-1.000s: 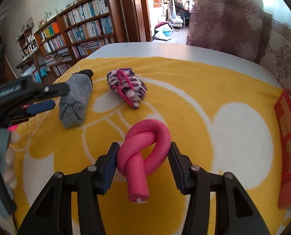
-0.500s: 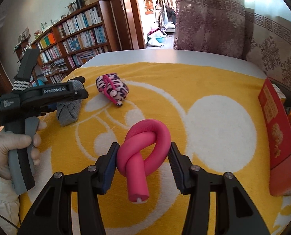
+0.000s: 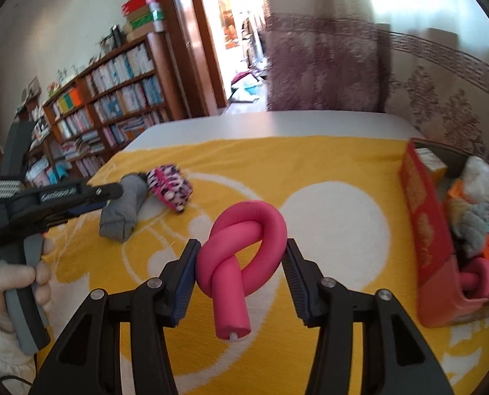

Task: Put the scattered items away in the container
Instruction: 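Carry the pink knot into the red tin and open the right gripper while the left regrasps the sock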

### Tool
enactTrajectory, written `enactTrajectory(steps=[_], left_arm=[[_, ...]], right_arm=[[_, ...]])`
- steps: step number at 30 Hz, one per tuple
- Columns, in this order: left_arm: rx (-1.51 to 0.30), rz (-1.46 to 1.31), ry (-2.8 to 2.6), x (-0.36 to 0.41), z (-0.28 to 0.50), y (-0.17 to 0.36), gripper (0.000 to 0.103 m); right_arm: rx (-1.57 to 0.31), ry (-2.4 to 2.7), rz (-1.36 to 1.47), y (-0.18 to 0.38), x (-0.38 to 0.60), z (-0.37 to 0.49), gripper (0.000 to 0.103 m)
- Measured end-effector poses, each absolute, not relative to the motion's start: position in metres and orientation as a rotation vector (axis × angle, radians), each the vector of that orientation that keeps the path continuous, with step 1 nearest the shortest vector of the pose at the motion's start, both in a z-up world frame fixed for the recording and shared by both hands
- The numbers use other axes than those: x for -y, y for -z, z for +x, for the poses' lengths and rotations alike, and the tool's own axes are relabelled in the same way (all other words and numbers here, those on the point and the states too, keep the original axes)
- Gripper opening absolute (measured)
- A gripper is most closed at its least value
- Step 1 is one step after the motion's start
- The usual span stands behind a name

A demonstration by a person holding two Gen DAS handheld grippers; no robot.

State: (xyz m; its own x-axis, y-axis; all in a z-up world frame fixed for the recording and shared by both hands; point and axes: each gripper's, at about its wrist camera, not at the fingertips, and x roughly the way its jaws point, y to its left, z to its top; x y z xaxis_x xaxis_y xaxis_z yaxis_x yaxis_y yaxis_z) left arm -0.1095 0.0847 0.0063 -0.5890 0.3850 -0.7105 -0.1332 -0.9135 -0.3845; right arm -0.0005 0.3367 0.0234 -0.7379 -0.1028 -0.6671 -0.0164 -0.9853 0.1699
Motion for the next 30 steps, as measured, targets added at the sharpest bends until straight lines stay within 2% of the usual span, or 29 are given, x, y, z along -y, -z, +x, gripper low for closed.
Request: enactTrajectory(steps=[8,18,25,30], left_arm=[[0.374,-1.178,-2.457,-0.124,-0.085,-0.028,0.048],[0.318,-1.154,-2.417,-0.159,-0.065,-0.03,0.048],[0.289,-1.159,-2.44,-0.155,-0.059,-0.031,0.048],[0.348,-1.191,-2.532,-0.127,-0.07,-0.027,0.048]], right_arm=[[0.461,3.053,1.03,-0.044,-0.415,0.042,0.055],[0.628,3.312,0.931,-0.068,-0.515,0.078,0.054],[0.727,3.339,0.955,-0.056,-0.543,0.085,0.054],[0.739,3.338,0.969,-0.049,-0.543,0.086,0.054]])
